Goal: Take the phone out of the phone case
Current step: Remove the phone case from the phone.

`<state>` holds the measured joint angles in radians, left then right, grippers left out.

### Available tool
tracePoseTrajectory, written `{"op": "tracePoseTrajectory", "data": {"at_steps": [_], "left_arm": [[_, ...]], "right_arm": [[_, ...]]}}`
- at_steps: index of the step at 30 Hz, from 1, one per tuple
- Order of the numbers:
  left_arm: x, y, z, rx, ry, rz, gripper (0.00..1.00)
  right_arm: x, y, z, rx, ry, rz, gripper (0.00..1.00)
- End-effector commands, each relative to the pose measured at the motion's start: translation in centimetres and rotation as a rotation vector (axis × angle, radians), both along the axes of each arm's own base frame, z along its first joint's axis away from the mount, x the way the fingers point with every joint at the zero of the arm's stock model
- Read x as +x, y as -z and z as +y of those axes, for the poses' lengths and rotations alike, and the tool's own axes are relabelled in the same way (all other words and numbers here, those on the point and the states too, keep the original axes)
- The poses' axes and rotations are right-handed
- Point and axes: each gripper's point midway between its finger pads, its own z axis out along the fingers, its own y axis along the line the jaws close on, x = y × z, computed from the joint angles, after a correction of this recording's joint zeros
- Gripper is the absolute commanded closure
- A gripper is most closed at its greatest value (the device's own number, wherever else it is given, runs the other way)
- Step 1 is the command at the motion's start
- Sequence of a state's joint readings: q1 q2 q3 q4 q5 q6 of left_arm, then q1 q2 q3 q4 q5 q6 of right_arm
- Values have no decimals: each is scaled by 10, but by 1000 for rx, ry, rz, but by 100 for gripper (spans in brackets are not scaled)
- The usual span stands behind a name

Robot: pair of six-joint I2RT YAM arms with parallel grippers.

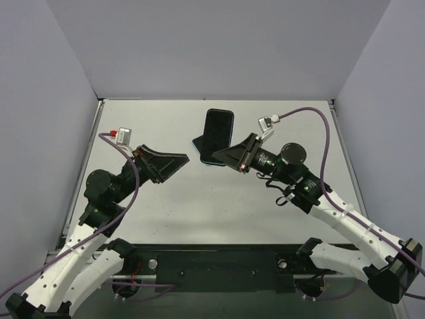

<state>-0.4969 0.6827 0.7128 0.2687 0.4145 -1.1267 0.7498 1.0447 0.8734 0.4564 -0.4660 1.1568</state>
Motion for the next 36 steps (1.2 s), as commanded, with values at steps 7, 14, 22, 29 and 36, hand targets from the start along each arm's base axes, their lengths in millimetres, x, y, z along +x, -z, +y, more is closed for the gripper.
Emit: {"op": "tracePoseTrajectory", "data": {"at_steps": [7,14,22,29,36], "left_arm": [[-17,1,-35,1,132,-76,28],[-20,-4,-51,-18,176,-94,48],[-17,-9,-49,-14,145,-108,48],[-20,-18,-52,-32,172,-124,50],[-33,-17,-55,41,220,-259,78]], "right_arm": [[-8,-59,-22,182,29,-113,100],[-11,-60,-23,200,18,-107,100],[-18,-57,-21,194,0,-112,100],[-25,-57,-21,191,-12,-123,100],[-30,-63,-22,217,-30,-100,100]]}}
